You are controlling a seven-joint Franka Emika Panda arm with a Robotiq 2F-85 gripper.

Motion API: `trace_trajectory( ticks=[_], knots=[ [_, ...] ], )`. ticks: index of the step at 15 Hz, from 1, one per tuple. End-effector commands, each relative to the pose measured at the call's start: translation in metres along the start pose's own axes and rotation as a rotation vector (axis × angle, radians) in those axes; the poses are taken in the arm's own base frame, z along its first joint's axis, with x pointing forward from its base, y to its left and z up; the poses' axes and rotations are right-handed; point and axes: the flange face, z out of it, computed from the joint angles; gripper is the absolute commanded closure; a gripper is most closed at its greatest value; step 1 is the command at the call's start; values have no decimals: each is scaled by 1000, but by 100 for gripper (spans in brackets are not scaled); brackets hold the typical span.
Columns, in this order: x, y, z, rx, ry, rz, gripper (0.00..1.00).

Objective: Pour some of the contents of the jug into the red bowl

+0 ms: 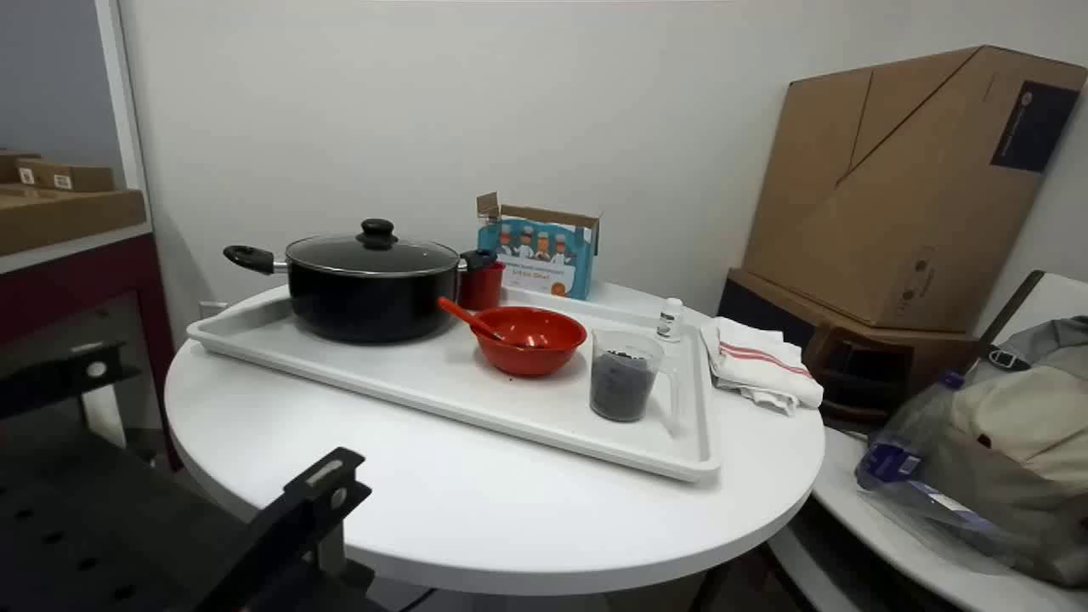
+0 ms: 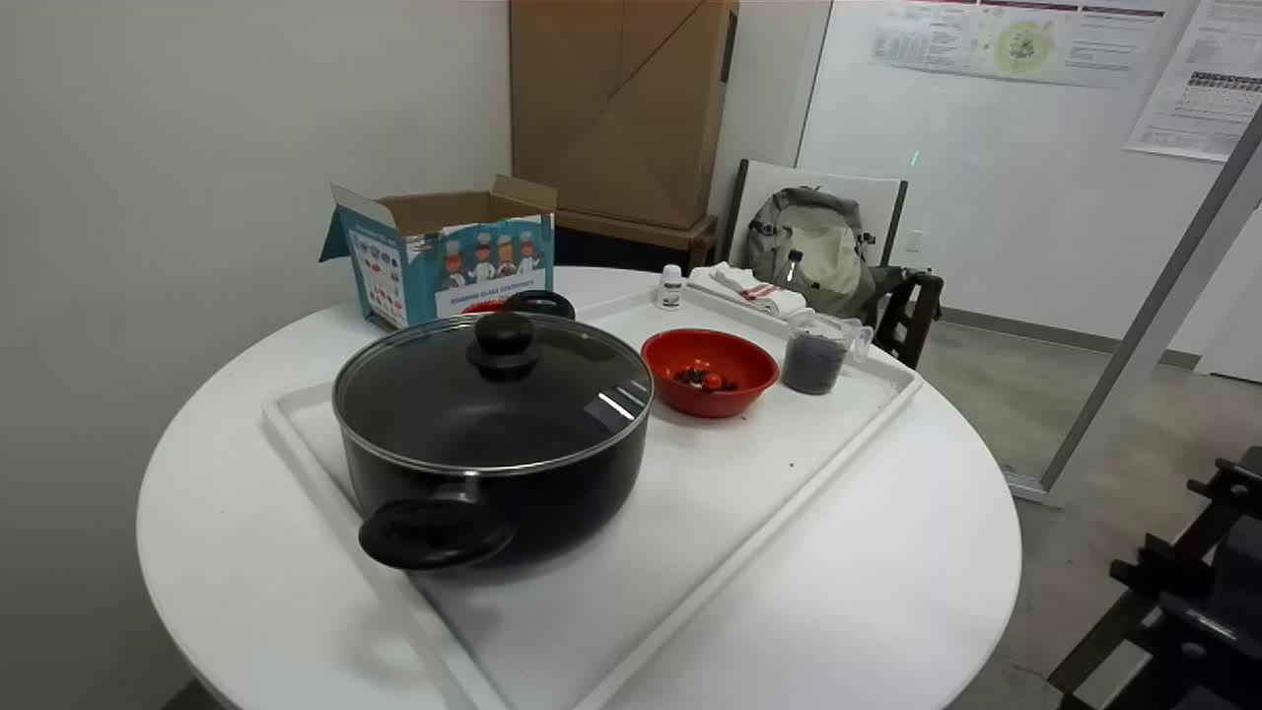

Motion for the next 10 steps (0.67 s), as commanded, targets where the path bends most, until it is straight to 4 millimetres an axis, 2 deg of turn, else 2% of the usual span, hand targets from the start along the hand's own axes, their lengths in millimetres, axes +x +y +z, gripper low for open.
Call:
trace_trajectory(
  ticks=[1, 3, 6, 10],
  knots=[
    [0, 0, -1, 0, -1, 0, 0],
    [4, 6, 6, 9, -35, -19, 0],
    [16, 27, 30, 22, -111, -36, 0],
    [34, 73, 72, 98, -208, -102, 0]
  ],
)
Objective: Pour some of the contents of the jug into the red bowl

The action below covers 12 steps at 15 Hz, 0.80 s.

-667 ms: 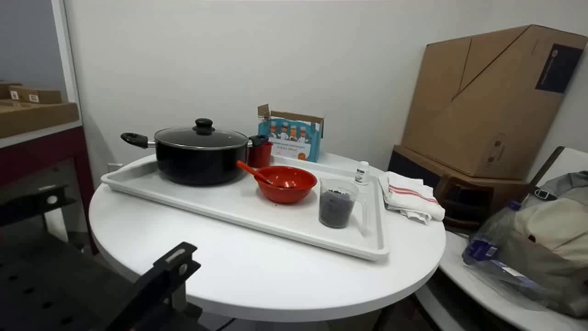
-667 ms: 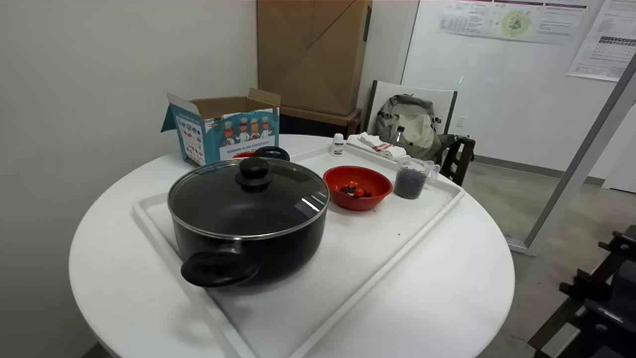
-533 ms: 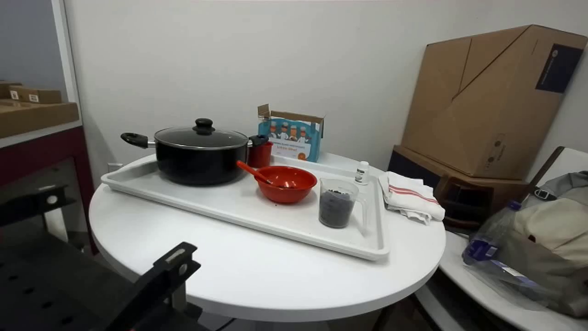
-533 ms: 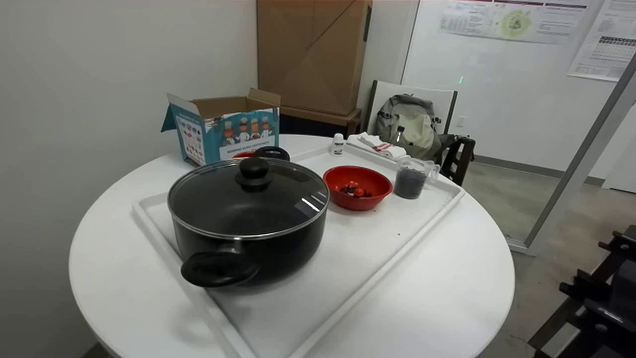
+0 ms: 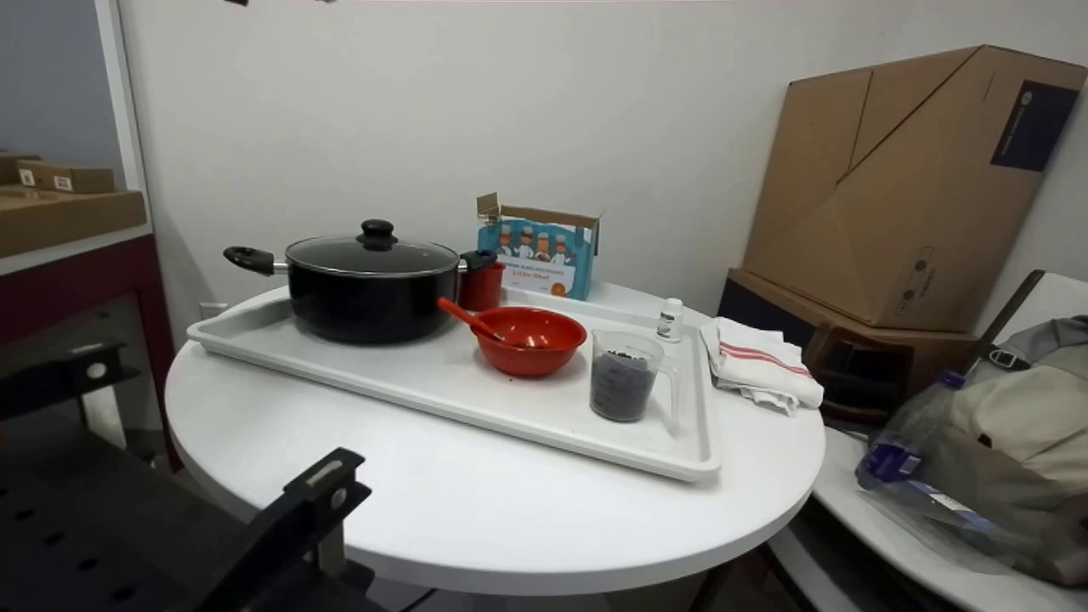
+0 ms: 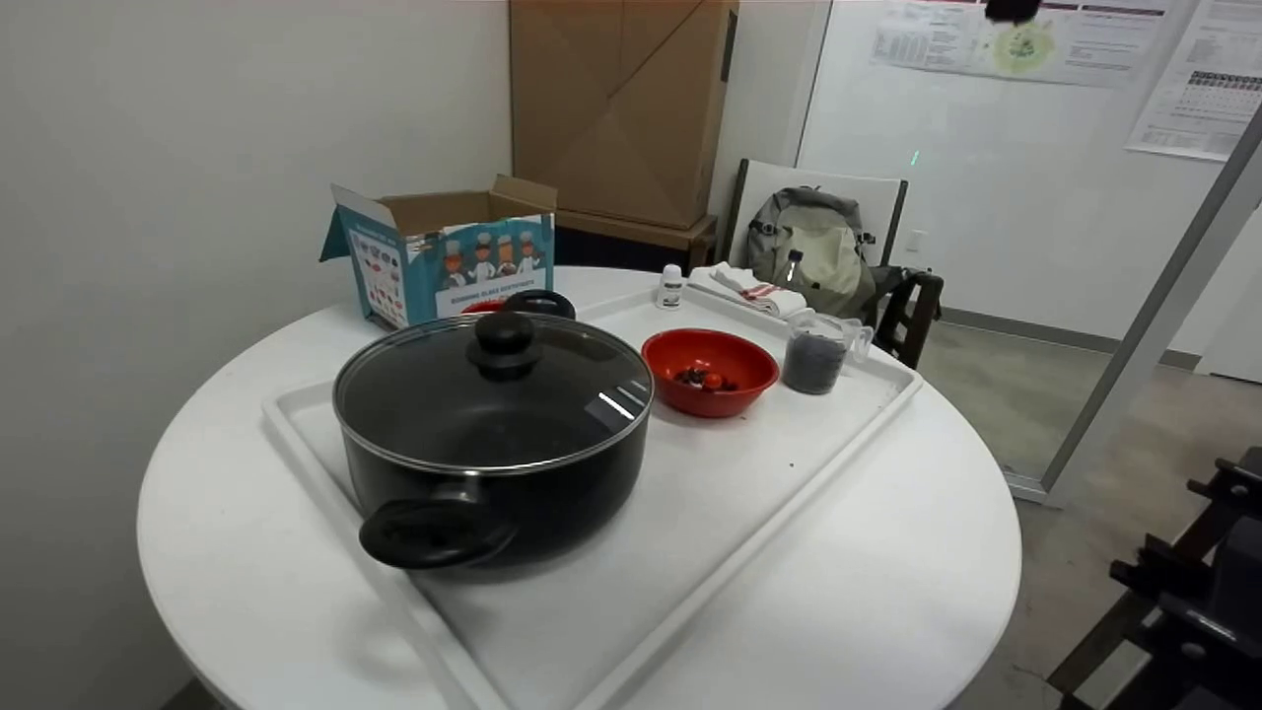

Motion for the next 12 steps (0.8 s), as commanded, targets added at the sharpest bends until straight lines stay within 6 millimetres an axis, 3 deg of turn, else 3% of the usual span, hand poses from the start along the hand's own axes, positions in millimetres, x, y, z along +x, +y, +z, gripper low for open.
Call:
trace_trajectory(
  ticks=[1, 6, 12],
  knots=[
    [25, 43, 31, 63, -105, -81, 0],
    [41, 94, 54, 65, -324, -217, 0],
    [74, 128, 61, -207, -537, -246, 0]
  ],
)
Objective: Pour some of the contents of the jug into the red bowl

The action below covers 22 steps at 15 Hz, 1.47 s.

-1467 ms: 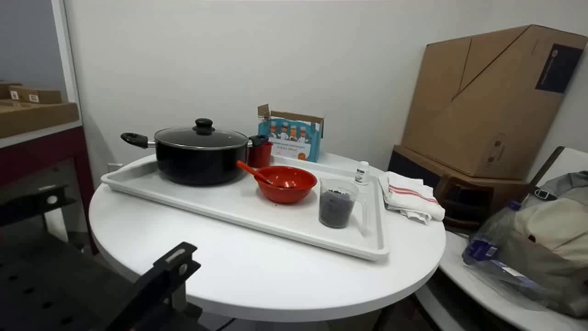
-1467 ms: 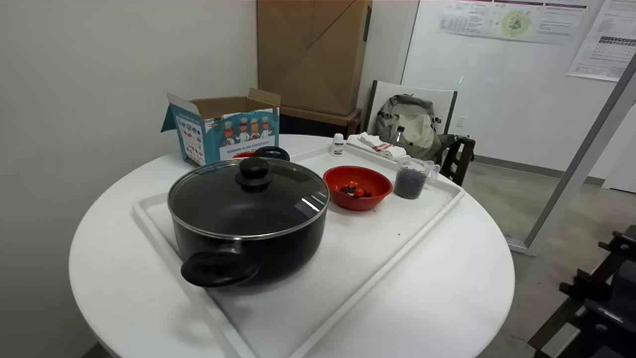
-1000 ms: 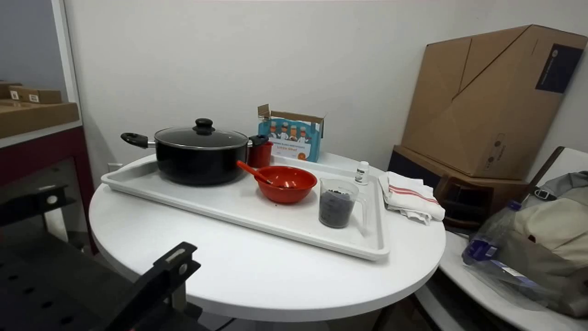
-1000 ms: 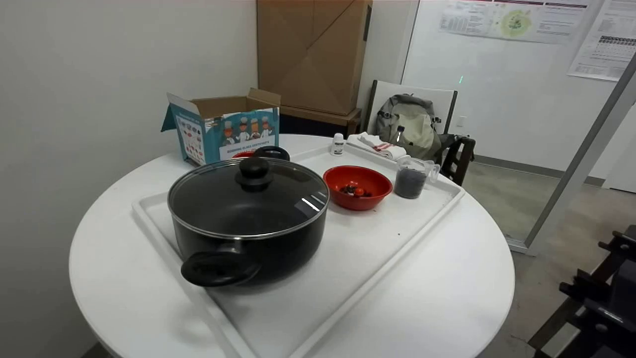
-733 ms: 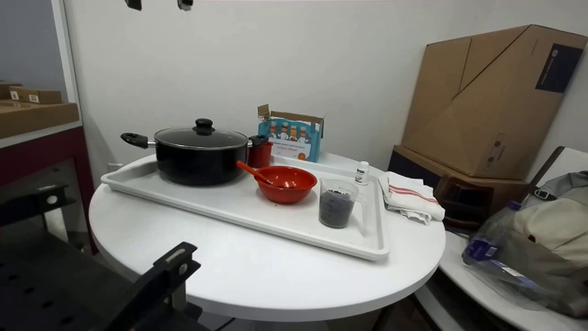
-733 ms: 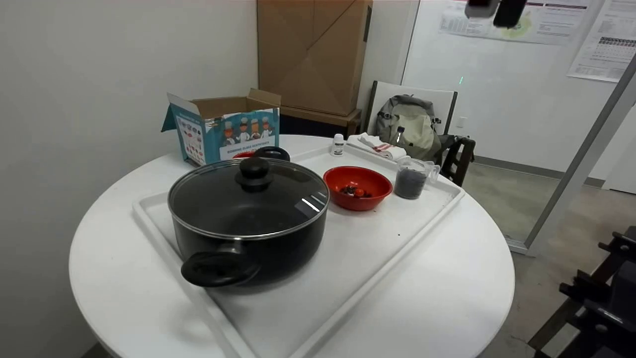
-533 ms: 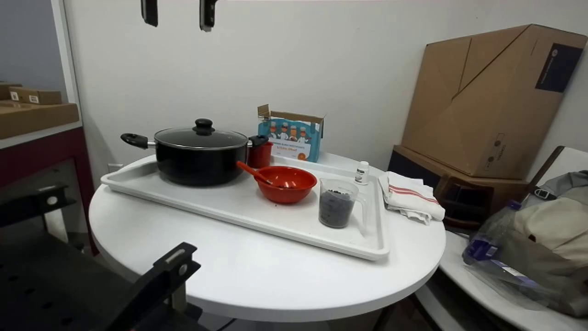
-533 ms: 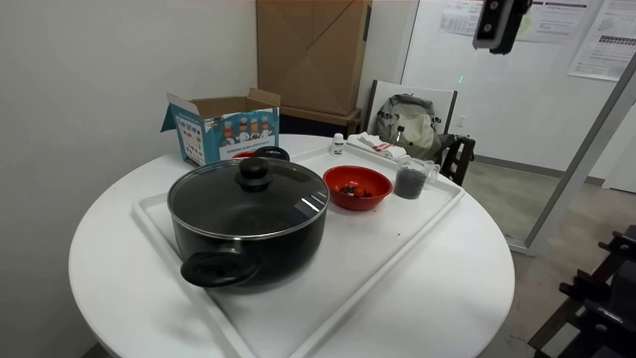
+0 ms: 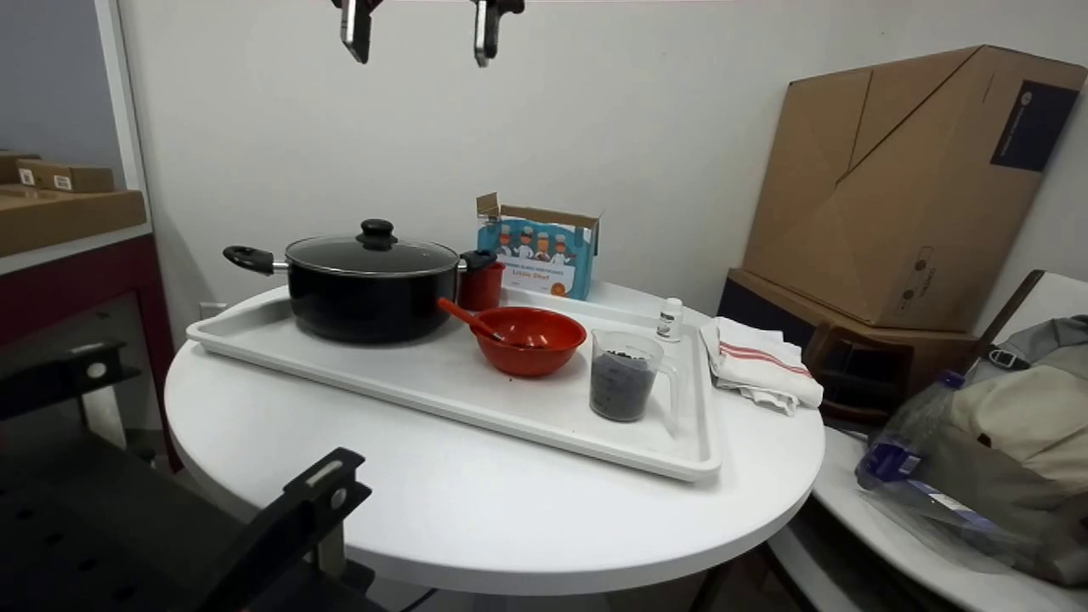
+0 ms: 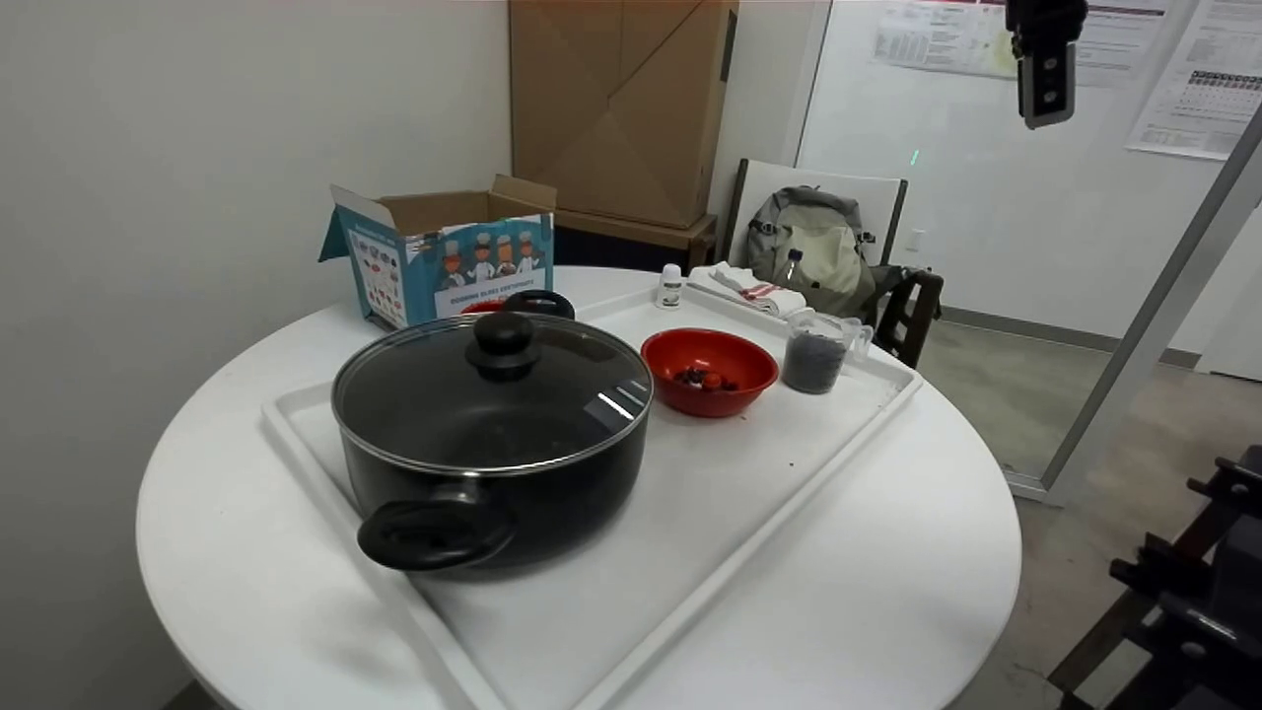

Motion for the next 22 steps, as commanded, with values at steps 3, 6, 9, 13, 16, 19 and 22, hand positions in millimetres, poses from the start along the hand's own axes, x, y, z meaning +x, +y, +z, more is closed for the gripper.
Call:
trace_trajectory(
  ticks=[3, 6, 9, 13, 16, 19, 22],
  knots=[
    [42, 35, -10, -260, -164, 19, 0],
    [37, 34, -7, -233, -124, -6, 0],
    [45, 36, -6, -240, -128, -9, 0],
    [46, 31, 4, -230, -151, -56, 0],
    [45, 69, 16, -280, -193, -62, 0],
    [42, 121, 30, -376, -256, -44, 0],
    [48, 165, 43, -426, -243, -97, 0]
  ],
)
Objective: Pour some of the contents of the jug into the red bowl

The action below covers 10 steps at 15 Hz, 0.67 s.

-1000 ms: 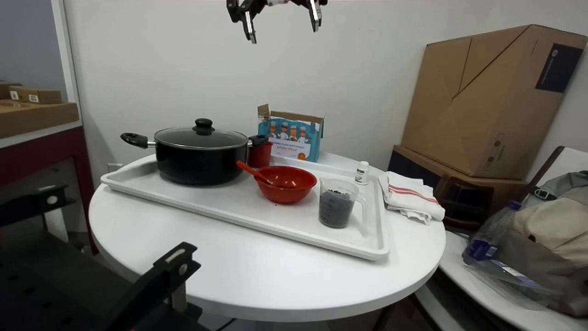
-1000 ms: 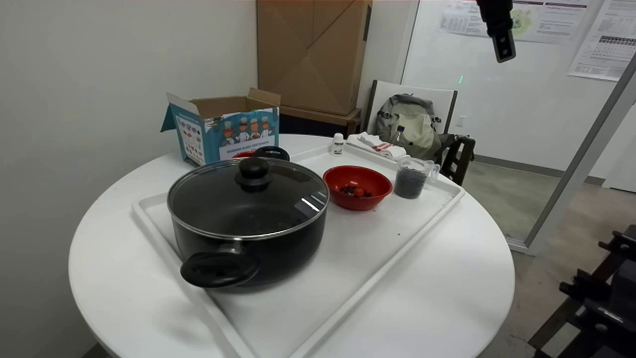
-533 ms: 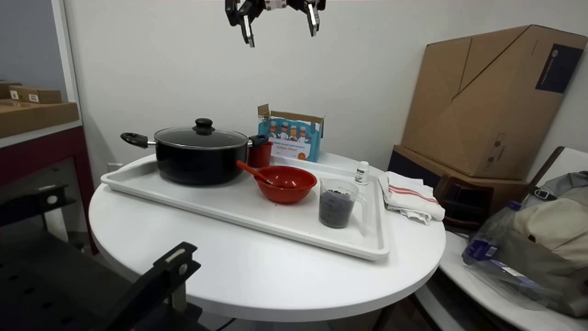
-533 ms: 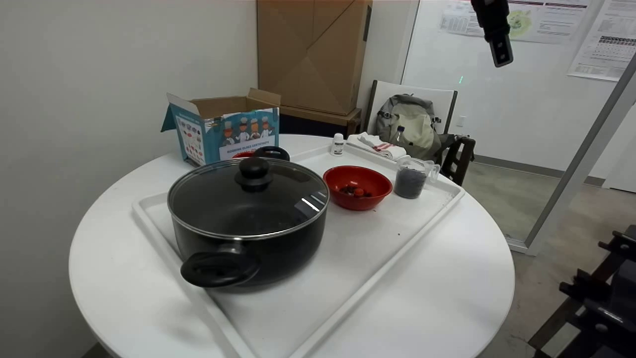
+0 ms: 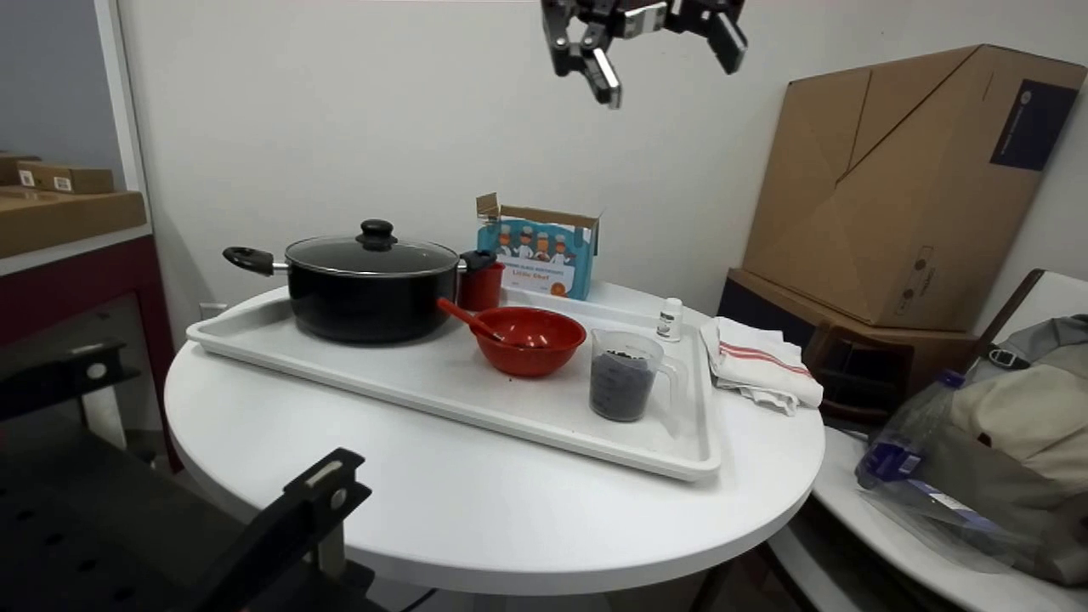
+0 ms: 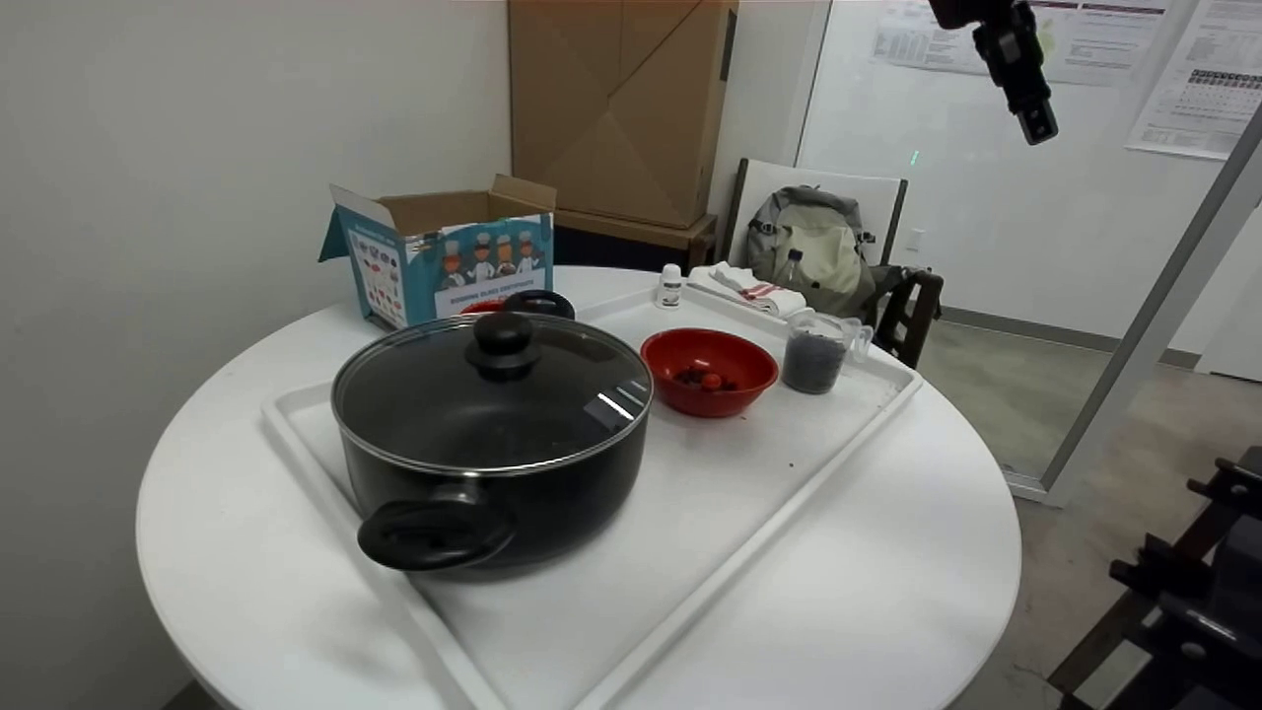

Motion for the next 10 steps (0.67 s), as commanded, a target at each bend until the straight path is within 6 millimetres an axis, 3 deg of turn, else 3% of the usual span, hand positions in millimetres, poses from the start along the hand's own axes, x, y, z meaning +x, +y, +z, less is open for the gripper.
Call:
trace_trajectory(
  ticks=[1, 5, 10],
  knots=[
    [19, 39, 21, -49, 53, -75, 0],
    [52, 54, 36, -3, 267, -174, 0],
    [89, 53, 65, 115, 466, -305, 0]
  ],
)
